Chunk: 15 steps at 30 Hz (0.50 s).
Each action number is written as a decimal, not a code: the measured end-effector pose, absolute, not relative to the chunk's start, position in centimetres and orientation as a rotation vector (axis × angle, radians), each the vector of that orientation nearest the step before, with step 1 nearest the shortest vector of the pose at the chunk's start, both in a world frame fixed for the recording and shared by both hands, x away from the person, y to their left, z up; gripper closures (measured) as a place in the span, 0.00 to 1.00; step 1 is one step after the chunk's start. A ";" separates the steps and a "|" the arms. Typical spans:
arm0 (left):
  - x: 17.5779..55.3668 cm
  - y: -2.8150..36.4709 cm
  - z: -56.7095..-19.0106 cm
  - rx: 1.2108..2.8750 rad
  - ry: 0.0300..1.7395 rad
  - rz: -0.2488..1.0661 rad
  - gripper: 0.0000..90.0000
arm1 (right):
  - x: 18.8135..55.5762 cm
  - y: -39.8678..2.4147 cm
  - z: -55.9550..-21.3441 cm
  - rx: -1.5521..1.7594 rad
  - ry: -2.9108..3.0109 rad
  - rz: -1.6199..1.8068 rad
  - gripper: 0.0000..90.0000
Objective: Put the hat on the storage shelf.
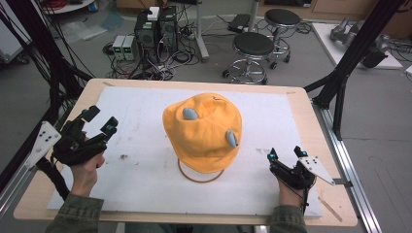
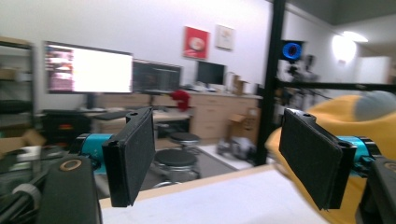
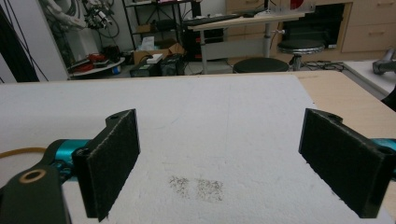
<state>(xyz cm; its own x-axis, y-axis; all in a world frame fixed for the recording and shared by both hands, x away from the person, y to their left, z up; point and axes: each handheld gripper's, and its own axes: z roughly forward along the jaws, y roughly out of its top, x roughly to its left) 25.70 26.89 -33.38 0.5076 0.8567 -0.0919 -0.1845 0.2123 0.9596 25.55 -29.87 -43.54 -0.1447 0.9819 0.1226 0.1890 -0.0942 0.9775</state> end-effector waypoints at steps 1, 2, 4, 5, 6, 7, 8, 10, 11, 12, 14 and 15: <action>25.6 27.0 -33.5 1.120 0.749 0.840 0.31 | 25.6 -29.9 -43.5 1.349 1.407 1.317 0.12; 25.4 27.1 -33.7 1.111 0.761 0.860 0.31 | 25.6 -29.9 -43.5 1.348 1.409 1.316 0.12; 25.1 27.4 -34.0 1.100 0.785 0.898 0.31 | 25.6 -29.8 -43.5 1.350 1.408 1.315 0.12; 25.0 27.5 -34.1 1.096 0.799 0.914 0.31 | 25.5 -29.8 -43.5 1.349 1.408 1.314 0.12; 24.9 27.6 -34.2 1.091 0.812 0.928 0.31 | 25.5 -29.9 -43.5 1.348 1.410 1.312 0.13; 24.8 27.7 -34.3 1.084 0.826 0.939 0.31 | 25.5 -29.8 -43.5 1.350 1.410 1.312 0.12; 24.7 27.8 -34.4 1.080 0.837 0.949 0.31 | 25.5 -29.9 -43.5 1.350 1.411 1.311 0.13; 24.7 28.1 -34.6 1.075 0.861 0.959 0.31 | 25.5 -29.8 -43.5 1.349 1.408 1.311 0.12; 24.6 28.2 -34.7 1.070 0.876 0.965 0.31 | 25.5 -29.9 -43.5 1.349 1.408 1.312 0.13; 24.5 28.4 -34.9 1.071 0.886 0.969 0.31 | 25.5 -29.9 -43.5 1.349 1.408 1.310 0.13; 24.4 28.7 -35.3 1.063 0.909 0.969 0.31 | 25.5 -29.9 -43.5 1.350 1.407 1.311 0.13; 24.4 28.8 -35.6 1.061 0.921 0.970 0.31 | 25.5 -29.9 -43.5 1.351 1.407 1.311 0.13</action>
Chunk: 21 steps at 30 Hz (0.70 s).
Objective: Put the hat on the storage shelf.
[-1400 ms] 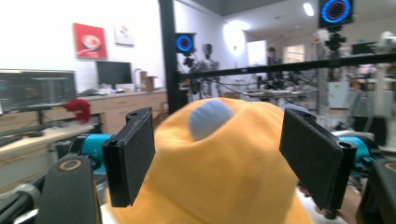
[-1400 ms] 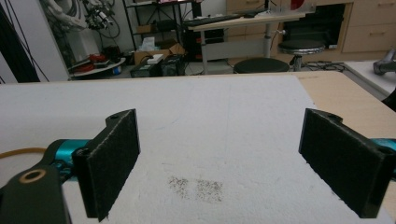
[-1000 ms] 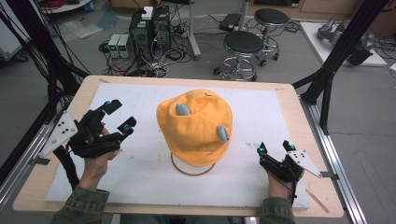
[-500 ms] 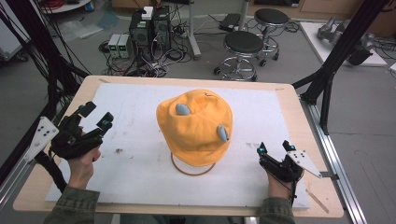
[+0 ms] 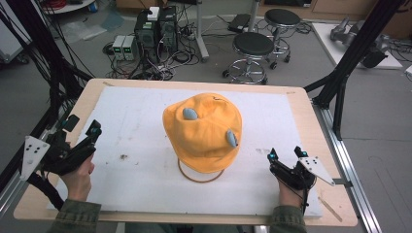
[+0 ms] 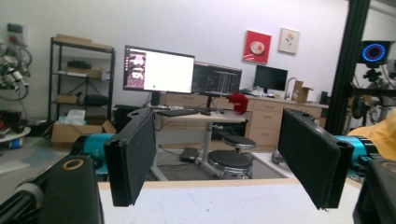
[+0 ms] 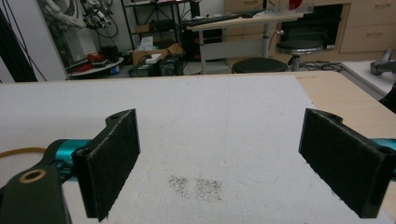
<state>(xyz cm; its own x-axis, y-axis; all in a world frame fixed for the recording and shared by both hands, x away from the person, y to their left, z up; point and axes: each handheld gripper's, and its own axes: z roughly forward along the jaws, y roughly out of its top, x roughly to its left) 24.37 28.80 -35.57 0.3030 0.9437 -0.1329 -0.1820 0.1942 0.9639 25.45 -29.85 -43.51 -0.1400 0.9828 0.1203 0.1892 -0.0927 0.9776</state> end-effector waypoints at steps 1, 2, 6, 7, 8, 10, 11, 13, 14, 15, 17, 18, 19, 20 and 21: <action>24.3 28.9 -35.8 1.067 0.934 0.975 0.31 | 25.4 -29.9 -43.5 1.354 1.409 1.308 0.13; 24.3 29.0 -36.1 1.070 0.945 0.983 0.31 | 25.4 -29.8 -43.5 1.353 1.408 1.309 0.12; 24.2 29.4 -36.8 1.070 0.992 1.006 0.31 | 25.4 -29.9 -43.5 1.351 1.407 1.306 0.12; 24.2 29.5 -37.0 1.066 1.001 1.014 0.31 | 25.4 -29.9 -43.5 1.351 1.407 1.305 0.12; 24.2 29.6 -37.1 1.068 1.008 1.021 0.31 | 25.4 -29.9 -43.5 1.352 1.408 1.304 0.12; 24.1 29.9 -37.5 1.071 1.037 1.034 0.31 | 25.4 -29.9 -43.5 1.355 1.408 1.304 0.13; 24.1 30.0 -37.7 1.071 1.052 1.037 0.31 | 25.4 -29.9 -43.5 1.354 1.408 1.303 0.13; 24.2 30.3 -38.1 1.070 1.075 1.046 0.31 | 25.3 -29.9 -43.5 1.353 1.408 1.302 0.13; 24.2 30.3 -38.2 1.074 1.085 1.051 0.31 | 25.3 -29.9 -43.5 1.348 1.406 1.301 0.13; 24.1 30.4 -38.4 1.079 1.099 1.063 0.31 | 25.3 -29.9 -43.5 1.354 1.401 1.302 0.12; 24.1 30.5 -38.8 1.089 1.114 1.079 0.31 | 25.3 -29.9 -43.5 1.354 1.401 1.303 0.12; 24.1 30.6 -39.0 1.097 1.121 1.090 0.30 | 25.3 -30.0 -43.5 1.354 1.400 1.301 0.12; 24.1 30.6 -39.1 1.104 1.126 1.102 0.30 | 25.3 -30.0 -43.5 1.357 1.399 1.299 0.12; 24.1 30.6 -39.2 1.108 1.133 1.113 0.30 | 25.2 -30.0 -43.4 1.358 1.395 1.297 0.12; 24.1 30.6 -39.4 1.106 1.138 1.126 0.31 | 25.2 -30.0 -43.4 1.358 1.392 1.296 0.12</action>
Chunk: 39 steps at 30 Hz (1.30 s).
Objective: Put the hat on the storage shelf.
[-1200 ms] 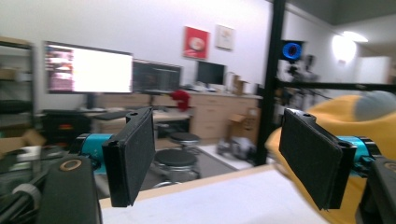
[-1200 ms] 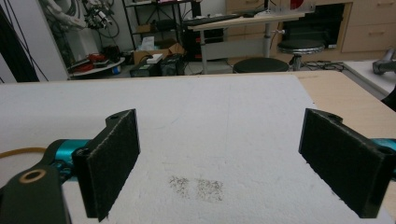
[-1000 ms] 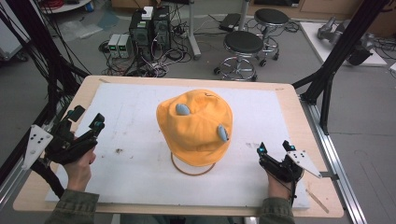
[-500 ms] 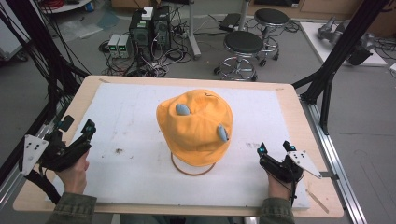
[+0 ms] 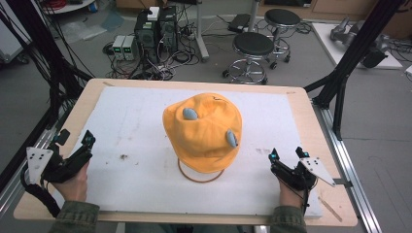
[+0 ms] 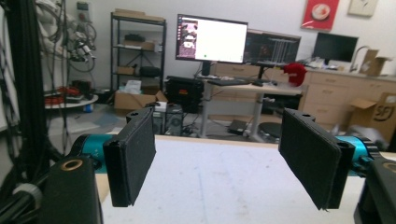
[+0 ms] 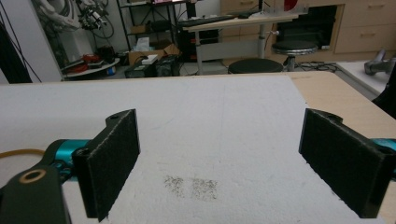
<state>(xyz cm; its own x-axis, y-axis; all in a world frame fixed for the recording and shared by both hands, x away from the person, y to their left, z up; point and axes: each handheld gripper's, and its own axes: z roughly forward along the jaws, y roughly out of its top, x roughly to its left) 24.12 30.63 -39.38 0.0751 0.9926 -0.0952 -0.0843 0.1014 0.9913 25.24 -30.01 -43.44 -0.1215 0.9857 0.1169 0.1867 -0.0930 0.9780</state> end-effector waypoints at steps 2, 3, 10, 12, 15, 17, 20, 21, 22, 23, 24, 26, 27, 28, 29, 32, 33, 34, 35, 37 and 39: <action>24.0 30.7 -39.7 1.106 1.149 1.164 0.30 | 25.2 -30.0 -43.4 1.357 1.387 1.296 0.12; 24.0 30.7 -39.8 1.103 1.153 1.175 0.30 | 25.2 -30.0 -43.4 1.358 1.387 1.295 0.12; 24.0 31.1 -41.3 1.139 1.198 1.220 0.30 | 25.1 -30.2 -43.4 1.356 1.385 1.298 0.12; 24.1 31.2 -41.7 1.146 1.207 1.217 0.29 | 25.0 -30.2 -43.4 1.363 1.381 1.303 0.12; 24.3 31.2 -42.3 1.167 1.217 1.216 0.28 | 25.0 -30.3 -43.4 1.358 1.380 1.304 0.12; 24.4 31.2 -42.7 1.178 1.225 1.210 0.28 | 25.0 -30.3 -43.4 1.361 1.380 1.304 0.12; 24.5 31.2 -43.0 1.191 1.232 1.198 0.28 | 25.1 -30.3 -43.4 1.359 1.382 1.301 0.13; 24.6 31.1 -43.0 1.192 1.234 1.194 0.27 | 25.1 -30.3 -43.4 1.359 1.384 1.302 0.13; 24.6 31.1 -43.1 1.195 1.234 1.191 0.27 | 25.1 -30.3 -43.4 1.358 1.387 1.302 0.13; 24.7 31.2 -43.1 1.199 1.236 1.188 0.27 | 25.1 -30.2 -43.4 1.355 1.389 1.298 0.12; 24.7 31.1 -43.1 1.198 1.240 1.180 0.27 | 25.2 -30.2 -43.5 1.349 1.395 1.297 0.12; 24.9 31.2 -43.2 1.199 1.244 1.167 0.27 | 25.2 -30.2 -43.5 1.353 1.398 1.295 0.12; 24.9 31.3 -43.3 1.202 1.246 1.163 0.27 | 25.2 -30.1 -43.5 1.355 1.398 1.295 0.12; 25.0 31.3 -43.3 1.201 1.250 1.161 0.27 | 25.2 -30.1 -43.5 1.357 1.396 1.296 0.12; 25.0 31.4 -43.3 1.198 1.250 1.160 0.27 | 25.2 -30.1 -43.5 1.355 1.397 1.296 0.12; 25.0 31.5 -43.3 1.199 1.250 1.160 0.27 | 25.2 -30.2 -43.5 1.352 1.401 1.292 0.13; 25.0 31.5 -43.3 1.199 1.248 1.161 0.27 | 25.3 -30.2 -43.5 1.349 1.399 1.294 0.13; 24.9 31.4 -43.3 1.199 1.247 1.160 0.27 | 25.3 -30.2 -43.5 1.348 1.405 1.292 0.13; 24.9 31.4 -43.3 1.198 1.247 1.161 0.27 | 25.4 -30.1 -43.6 1.354 1.402 1.296 0.13; 25.0 31.4 -43.3 1.198 1.247 1.160 0.27 | 25.4 -30.1 -43.6 1.348 1.413 1.291 0.13; 25.0 31.4 -43.3 1.196 1.247 1.157 0.27 | 25.4 -30.0 -43.6 1.351 1.414 1.291 0.13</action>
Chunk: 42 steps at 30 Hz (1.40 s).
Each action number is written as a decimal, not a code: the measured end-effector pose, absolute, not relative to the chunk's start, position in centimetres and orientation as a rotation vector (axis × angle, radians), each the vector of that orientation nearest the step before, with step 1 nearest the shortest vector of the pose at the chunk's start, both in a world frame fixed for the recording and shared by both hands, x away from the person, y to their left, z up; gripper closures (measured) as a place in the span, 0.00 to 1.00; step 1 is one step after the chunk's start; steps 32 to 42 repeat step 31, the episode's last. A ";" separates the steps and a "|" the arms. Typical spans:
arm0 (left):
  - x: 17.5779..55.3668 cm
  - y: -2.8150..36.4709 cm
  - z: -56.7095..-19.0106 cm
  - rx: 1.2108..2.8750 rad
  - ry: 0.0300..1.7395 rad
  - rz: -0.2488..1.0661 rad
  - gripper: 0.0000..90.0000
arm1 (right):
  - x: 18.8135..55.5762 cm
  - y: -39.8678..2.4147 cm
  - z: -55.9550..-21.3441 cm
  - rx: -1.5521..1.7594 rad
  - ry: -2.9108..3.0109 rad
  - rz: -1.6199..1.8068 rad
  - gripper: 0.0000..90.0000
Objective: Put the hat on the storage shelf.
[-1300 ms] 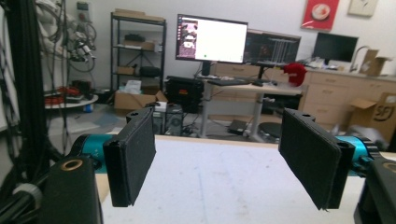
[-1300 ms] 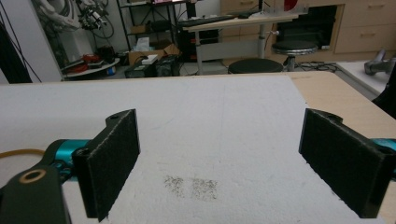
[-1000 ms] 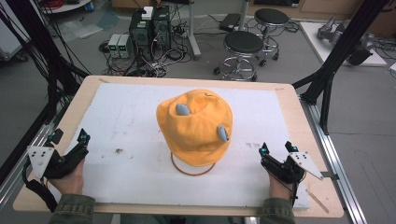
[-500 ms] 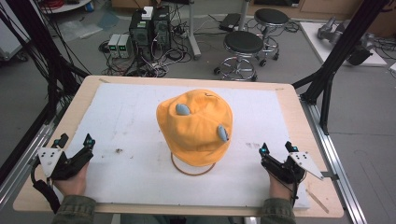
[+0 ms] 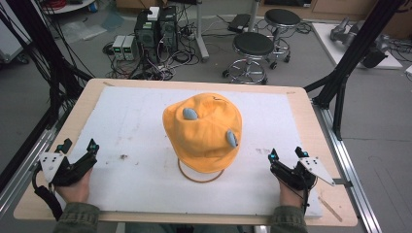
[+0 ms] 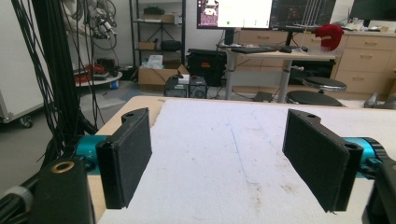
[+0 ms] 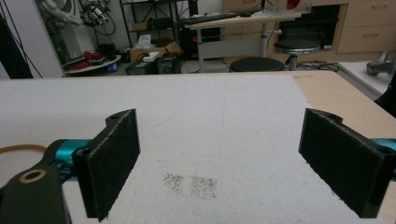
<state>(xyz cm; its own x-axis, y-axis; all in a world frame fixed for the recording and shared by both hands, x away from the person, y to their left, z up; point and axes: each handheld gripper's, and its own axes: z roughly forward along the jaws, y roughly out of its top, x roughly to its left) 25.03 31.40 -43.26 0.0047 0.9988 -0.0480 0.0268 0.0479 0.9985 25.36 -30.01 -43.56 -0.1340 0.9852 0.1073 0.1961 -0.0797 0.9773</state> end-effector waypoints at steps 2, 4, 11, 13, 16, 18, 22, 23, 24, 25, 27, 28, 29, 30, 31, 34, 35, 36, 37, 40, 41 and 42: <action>25.1 31.3 -43.2 1.198 1.246 1.156 0.27 | 25.3 -30.1 -43.6 1.341 1.412 1.293 0.13; 25.2 31.2 -43.3 1.202 1.244 1.153 0.27 | 25.3 -30.1 -43.6 1.347 1.413 1.291 0.13; 25.2 31.4 -43.3 1.202 1.254 1.149 0.27 | 25.3 -30.2 -43.6 1.351 1.416 1.292 0.13; 25.2 31.5 -43.3 1.194 1.259 1.146 0.27 | 25.3 -30.2 -43.6 1.352 1.418 1.291 0.13; 25.2 31.6 -43.3 1.194 1.260 1.146 0.27 | 25.4 -30.2 -43.7 1.351 1.421 1.290 0.13; 25.2 31.6 -43.3 1.196 1.259 1.146 0.27 | 25.4 -30.2 -43.7 1.353 1.424 1.291 0.13; 25.2 31.6 -43.3 1.196 1.260 1.144 0.27 | 25.5 -30.1 -43.7 1.352 1.423 1.291 0.13; 25.2 31.6 -43.3 1.197 1.260 1.144 0.27 | 25.5 -30.1 -43.7 1.350 1.423 1.291 0.13; 25.2 31.6 -43.3 1.198 1.260 1.143 0.27 | 25.5 -30.1 -43.7 1.351 1.422 1.290 0.13; 25.2 31.6 -43.3 1.201 1.262 1.138 0.27 | 25.5 -30.1 -43.7 1.353 1.423 1.291 0.13; 25.2 31.6 -43.3 1.200 1.269 1.121 0.28 | 25.5 -30.2 -43.7 1.348 1.427 1.288 0.13; 25.2 31.6 -43.2 1.201 1.270 1.118 0.29 | 25.5 -30.1 -43.7 1.347 1.430 1.286 0.13; 25.2 31.6 -43.2 1.200 1.269 1.119 0.29 | 25.5 -30.1 -43.7 1.351 1.430 1.288 0.13; 25.2 31.6 -43.2 1.203 1.270 1.118 0.29 | 25.6 -30.1 -43.7 1.351 1.429 1.289 0.13; 25.2 31.6 -43.2 1.202 1.270 1.119 0.29 | 25.6 -30.1 -43.7 1.350 1.430 1.289 0.13; 25.2 31.6 -43.2 1.202 1.270 1.119 0.29 | 25.6 -30.1 -43.7 1.350 1.430 1.289 0.13; 25.2 31.6 -43.2 1.202 1.270 1.119 0.29 | 25.6 -30.1 -43.7 1.350 1.430 1.289 0.13; 25.2 31.6 -43.2 1.202 1.270 1.119 0.29 | 25.6 -30.1 -43.7 1.350 1.430 1.289 0.13; 25.2 31.6 -43.2 1.202 1.270 1.119 0.29 | 25.6 -30.1 -43.7 1.350 1.430 1.289 0.13; 25.2 31.6 -43.2 1.202 1.270 1.119 0.29 | 25.6 -30.1 -43.7 1.350 1.430 1.289 0.13; 25.2 31.6 -43.2 1.202 1.270 1.119 0.29 | 25.6 -30.1 -43.7 1.350 1.430 1.289 0.13; 25.2 31.6 -43.2 1.202 1.270 1.119 0.29 | 25.6 -30.1 -43.7 1.350 1.430 1.289 0.13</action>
